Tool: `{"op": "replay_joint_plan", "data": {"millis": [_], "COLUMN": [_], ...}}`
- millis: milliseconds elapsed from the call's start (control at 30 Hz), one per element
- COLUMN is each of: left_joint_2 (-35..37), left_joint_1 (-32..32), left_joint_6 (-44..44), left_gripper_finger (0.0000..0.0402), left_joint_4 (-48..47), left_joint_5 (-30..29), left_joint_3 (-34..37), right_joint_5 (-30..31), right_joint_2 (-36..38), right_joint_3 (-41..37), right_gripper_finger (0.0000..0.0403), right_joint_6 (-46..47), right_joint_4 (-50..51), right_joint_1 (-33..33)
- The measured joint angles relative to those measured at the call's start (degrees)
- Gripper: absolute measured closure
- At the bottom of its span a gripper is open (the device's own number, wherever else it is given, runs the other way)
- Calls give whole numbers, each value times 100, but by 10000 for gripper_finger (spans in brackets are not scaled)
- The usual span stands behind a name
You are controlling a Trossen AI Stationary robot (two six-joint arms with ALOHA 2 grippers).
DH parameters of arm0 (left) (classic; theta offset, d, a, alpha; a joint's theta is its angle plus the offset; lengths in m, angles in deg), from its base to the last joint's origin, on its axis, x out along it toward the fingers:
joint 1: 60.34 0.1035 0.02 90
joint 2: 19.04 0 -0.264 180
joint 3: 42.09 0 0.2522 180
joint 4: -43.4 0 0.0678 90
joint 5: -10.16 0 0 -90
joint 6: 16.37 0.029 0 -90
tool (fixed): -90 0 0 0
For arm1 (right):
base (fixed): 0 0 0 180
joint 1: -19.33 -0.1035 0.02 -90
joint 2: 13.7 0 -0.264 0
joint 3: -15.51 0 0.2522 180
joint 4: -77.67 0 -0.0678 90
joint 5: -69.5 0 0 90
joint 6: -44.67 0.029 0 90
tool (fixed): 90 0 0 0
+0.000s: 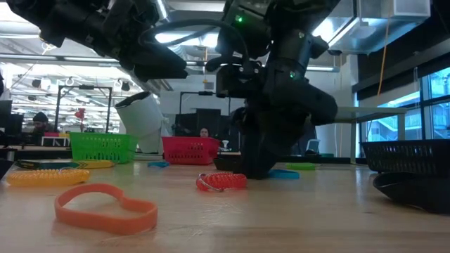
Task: Pick & Place Office Desk Supplies
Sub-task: Put the black rubber band into the black basket
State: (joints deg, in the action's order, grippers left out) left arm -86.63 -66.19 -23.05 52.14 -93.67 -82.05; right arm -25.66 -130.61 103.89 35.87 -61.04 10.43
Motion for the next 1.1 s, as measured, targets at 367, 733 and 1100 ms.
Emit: {"op": "replay_joint_plan", "data": {"millis": [367,733,1100], "left_joint_2": [0,0,0], "left_joint_1": [0,2,-4], "left_joint_6": [0,0,-2], "left_gripper_finger": [199,199,199], "left_joint_4": [0,0,2], "left_joint_5": [-15,-19,88], "left_joint_3": [0,0,-2], "right_joint_5": [136,176,439], "right_joint_2": [-31,-3,1051], "right_joint_3": [-1,-12,-40], "right_gripper_finger": [357,398,401], "right_joint_6": [-66,53,546], "right_joint_4": [-67,-27,1266], "right_joint_1": [-29,-31,-31]}}
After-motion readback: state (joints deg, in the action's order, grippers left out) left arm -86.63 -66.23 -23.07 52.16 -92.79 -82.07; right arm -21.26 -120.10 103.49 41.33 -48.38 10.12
